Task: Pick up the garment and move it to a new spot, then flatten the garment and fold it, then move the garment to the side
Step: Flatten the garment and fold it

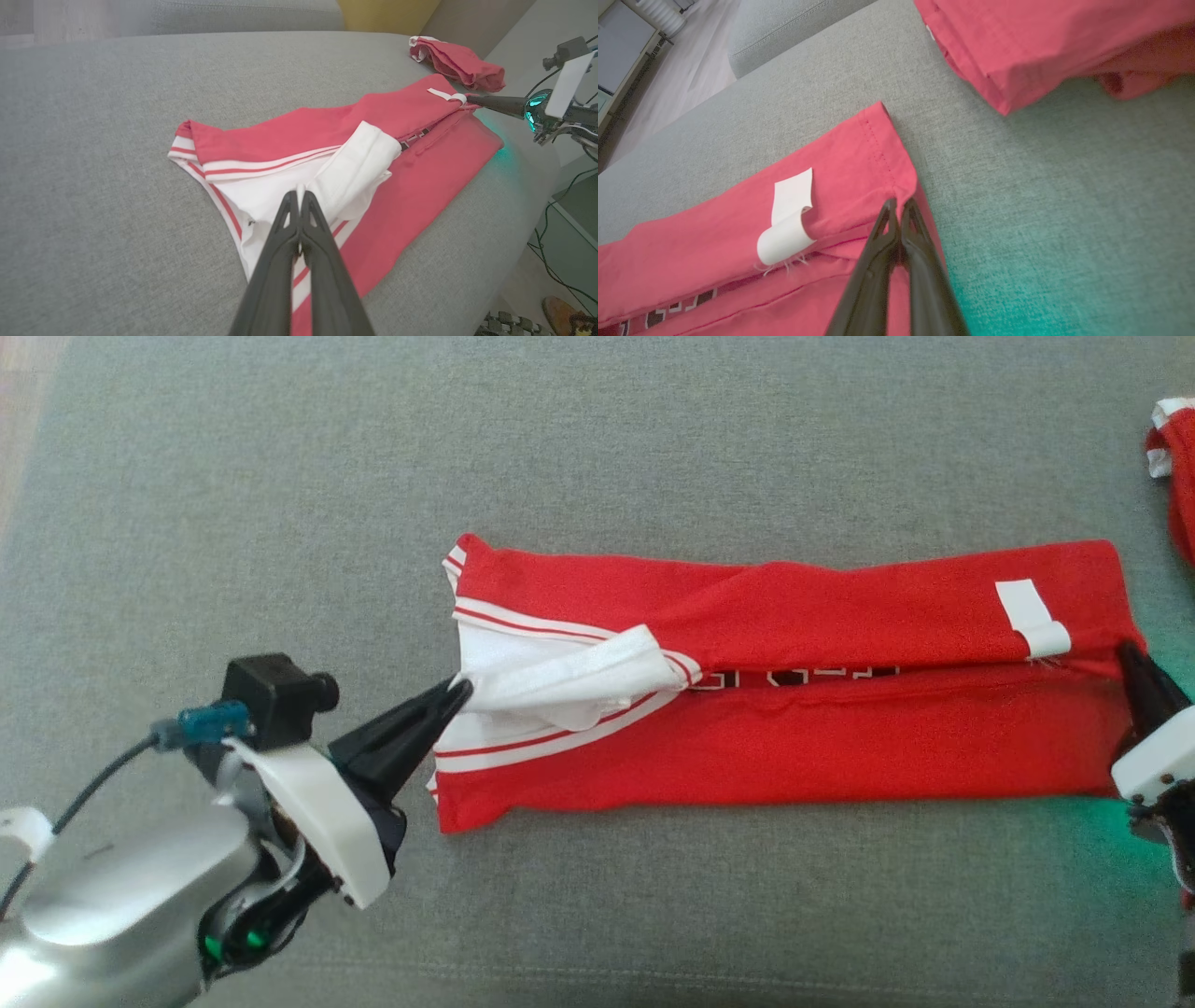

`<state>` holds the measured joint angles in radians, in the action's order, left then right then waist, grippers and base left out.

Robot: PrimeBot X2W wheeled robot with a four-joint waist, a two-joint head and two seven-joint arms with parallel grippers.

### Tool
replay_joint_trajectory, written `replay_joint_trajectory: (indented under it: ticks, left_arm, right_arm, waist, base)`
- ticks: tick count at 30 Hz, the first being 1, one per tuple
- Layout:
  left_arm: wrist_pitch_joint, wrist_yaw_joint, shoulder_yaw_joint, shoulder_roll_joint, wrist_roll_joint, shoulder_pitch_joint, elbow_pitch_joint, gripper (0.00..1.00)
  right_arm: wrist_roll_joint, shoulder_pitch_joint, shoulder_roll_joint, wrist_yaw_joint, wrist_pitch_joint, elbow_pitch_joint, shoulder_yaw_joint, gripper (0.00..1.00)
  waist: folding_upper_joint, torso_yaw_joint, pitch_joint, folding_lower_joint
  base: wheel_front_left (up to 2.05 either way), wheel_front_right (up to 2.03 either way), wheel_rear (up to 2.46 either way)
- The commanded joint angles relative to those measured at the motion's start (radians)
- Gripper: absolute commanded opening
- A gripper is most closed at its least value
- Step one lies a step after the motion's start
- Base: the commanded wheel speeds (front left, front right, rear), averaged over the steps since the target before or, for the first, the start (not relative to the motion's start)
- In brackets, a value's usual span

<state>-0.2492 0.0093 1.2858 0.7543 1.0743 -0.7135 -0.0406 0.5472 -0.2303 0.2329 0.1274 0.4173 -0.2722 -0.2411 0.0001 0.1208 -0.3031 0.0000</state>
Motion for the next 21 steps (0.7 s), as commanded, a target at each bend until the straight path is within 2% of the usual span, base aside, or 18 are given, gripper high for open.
replay_joint_trajectory:
  ticks: [1, 6, 7, 8, 9, 11, 13, 21]
  left_arm:
    - [-0.01, 0.008, -0.04, 0.028, -0.004, -0.012, 0.003, 0.0]
    - [-0.011, 0.019, -0.043, 0.003, 0.007, 0.013, -0.037, 0.0]
    - [-0.011, 0.022, -0.049, -0.002, 0.014, 0.02, -0.045, 0.11]
    - [-0.011, 0.025, -0.054, -0.008, 0.017, 0.027, -0.054, 0.48]
    - [-0.011, 0.029, -0.057, -0.012, 0.014, 0.032, -0.061, 1.0]
    - [-0.012, 0.042, -0.066, -0.022, -0.002, 0.043, -0.075, 1.0]
    - [-0.012, 0.076, -0.099, -0.039, -0.026, 0.056, -0.087, 1.0]
    - [-0.012, 0.191, -0.33, -0.138, -0.128, 0.253, -0.082, 1.0]
  right_arm:
    - [0.003, 0.005, 0.015, 0.003, 0.003, 0.042, 0.01, 0.0]
    - [0.005, 0.021, 0.007, 0.003, 0.016, 0.048, 0.015, 0.0]
    - [0.005, 0.025, 0.007, 0.003, 0.017, 0.048, 0.014, 0.22]
    - [0.005, 0.027, 0.007, 0.003, 0.018, 0.047, 0.014, 0.44]
    - [0.006, 0.031, 0.005, 0.003, 0.018, 0.048, 0.013, 0.99]
    - [0.006, 0.037, 0.004, 0.003, 0.006, 0.053, 0.01, 1.0]
    - [0.001, 0.05, 0.005, 0.003, -0.009, 0.06, 0.013, 1.0]
    - [-0.014, 0.14, -0.017, 0.003, -0.124, 0.097, 0.088, 1.0]
  waist:
    - [-0.0001, -0.001, 0.001, 0.0]
    - [-0.0001, -0.004, 0.013, 0.0]
    - [-0.0001, -0.005, 0.018, 0.0]
    - [-0.0001, -0.006, 0.023, 0.0]
    - [-0.0001, -0.006, 0.029, 0.0]
    - [-0.0001, -0.008, 0.044, 0.0]
    - [-0.0001, -0.008, 0.06, 0.0]
    - [-0.0001, -0.025, 0.165, 0.0]
  base:
    - [0.0, 0.0, 0.0]
    - [0.0, 0.0, 0.0]
    - [0.0, 0.0, 0.0]
    - [0.0, 0.0, 0.0]
    - [0.0, 0.0, 0.0]
    - [0.0, 0.0, 0.0]
    - [0.0, 0.0, 0.0]
    - [0.0, 0.0, 0.0]
